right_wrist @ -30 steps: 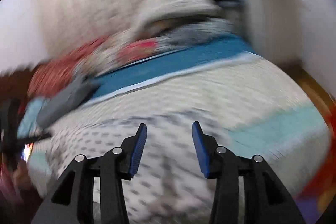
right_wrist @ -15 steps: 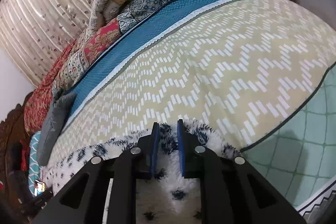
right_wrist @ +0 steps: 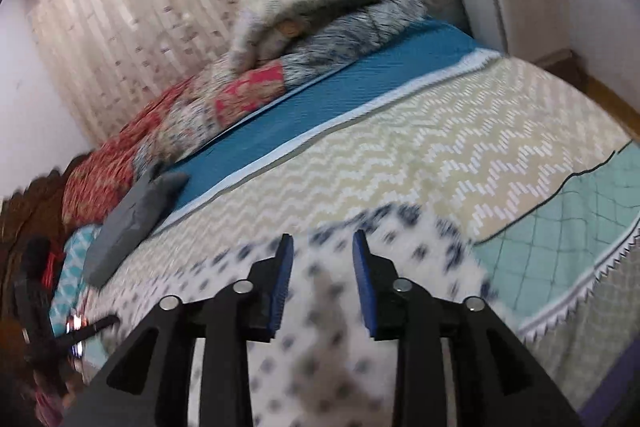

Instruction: Fold large clothes

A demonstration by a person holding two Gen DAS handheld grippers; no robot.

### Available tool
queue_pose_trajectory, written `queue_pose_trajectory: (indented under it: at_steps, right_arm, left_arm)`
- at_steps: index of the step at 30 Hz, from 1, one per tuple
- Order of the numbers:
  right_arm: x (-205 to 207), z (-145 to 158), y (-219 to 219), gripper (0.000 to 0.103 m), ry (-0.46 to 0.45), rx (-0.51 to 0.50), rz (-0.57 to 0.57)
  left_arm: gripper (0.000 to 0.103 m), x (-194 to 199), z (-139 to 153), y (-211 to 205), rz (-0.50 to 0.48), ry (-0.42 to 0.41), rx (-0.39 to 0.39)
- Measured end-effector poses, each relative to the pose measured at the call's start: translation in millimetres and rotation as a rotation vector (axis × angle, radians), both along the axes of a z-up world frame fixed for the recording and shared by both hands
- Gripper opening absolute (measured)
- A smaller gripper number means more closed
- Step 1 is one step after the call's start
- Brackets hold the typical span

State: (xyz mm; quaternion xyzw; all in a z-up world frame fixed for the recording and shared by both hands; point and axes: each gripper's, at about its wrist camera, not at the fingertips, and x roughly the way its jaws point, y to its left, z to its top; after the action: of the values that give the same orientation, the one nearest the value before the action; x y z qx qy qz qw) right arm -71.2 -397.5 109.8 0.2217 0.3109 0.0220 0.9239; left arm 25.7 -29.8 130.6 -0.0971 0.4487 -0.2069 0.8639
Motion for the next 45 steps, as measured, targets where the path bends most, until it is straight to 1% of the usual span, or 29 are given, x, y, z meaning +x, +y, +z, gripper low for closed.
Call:
queue_pose_trajectory:
  at_steps: [2, 3, 6, 7, 8, 9, 10, 11, 12, 14, 16, 19, 23, 24, 29, 36, 45]
  right_arm:
    - [-8, -2, 20, 0.062, 0.016, -0.028, 0.051]
    - [-13, -4, 27, 0.061, 0.022, -0.042, 0.067]
    - [-21, -17, 46, 0.057, 0.061, -0.102, 0.106]
    - [-19, -28, 47, 0.056, 0.104, -0.106, 0.104]
    - [-17, -38, 47, 0.055, 0.137, -0.095, 0.097]
    - [-12, -55, 42, 0.055, 0.194, -0.06, 0.092]
    - [-8, -71, 37, 0.055, 0.224, -0.01, 0.098]
    - [-9, -82, 29, 0.055, 0.2, 0.058, 0.093]
    - [-11, -83, 27, 0.055, 0.176, 0.082, 0.087]
    - [-11, -82, 29, 0.055, 0.172, 0.072, 0.09]
    - [-11, -80, 35, 0.055, 0.164, 0.016, 0.109]
    - [-17, -83, 41, 0.055, 0.14, 0.006, 0.104]
    - [-17, -85, 42, 0.055, 0.136, -0.015, 0.091]
    - [-24, -87, 43, 0.055, 0.134, -0.019, 0.089]
    - [-24, -88, 48, 0.055, 0.136, -0.013, 0.087]
    - [-23, -87, 47, 0.055, 0.139, -0.01, 0.086]
    - [-23, -87, 37, 0.055, 0.146, 0.033, 0.108]
  left_arm:
    - [0.022, -12, -2, -5, 0.002, -0.018, 0.052]
    - [0.022, -16, -6, -7, 0.003, -0.014, 0.074]
    - [0.022, -20, -24, -12, 0.003, 0.028, 0.112]
    - [0.022, -19, -32, -14, 0.009, 0.051, 0.136]
    - [0.022, -18, -40, -16, 0.014, 0.068, 0.159]
    - [0.022, -15, -54, -19, 0.016, 0.098, 0.198]
    - [0.022, -14, -63, -20, 0.012, 0.115, 0.204]
    - [0.022, -14, -68, -19, 0.013, 0.12, 0.201]
    - [0.022, -15, -70, -19, 0.019, 0.109, 0.195]
    - [0.022, -17, -68, -20, 0.017, 0.094, 0.208]
    - [0.022, -19, -68, -22, 0.012, 0.08, 0.223]
    - [0.023, -21, -70, -25, 0.013, 0.056, 0.23]
    - [0.023, -28, -72, -28, 0.011, 0.034, 0.249]
    - [0.023, -29, -72, -29, 0.01, 0.029, 0.252]
    - [0.023, -31, -73, -28, 0.01, 0.027, 0.242]
    - [0.023, -32, -73, -29, 0.01, 0.018, 0.251]
    - [0.023, -30, -72, -32, -0.009, 0.026, 0.263]
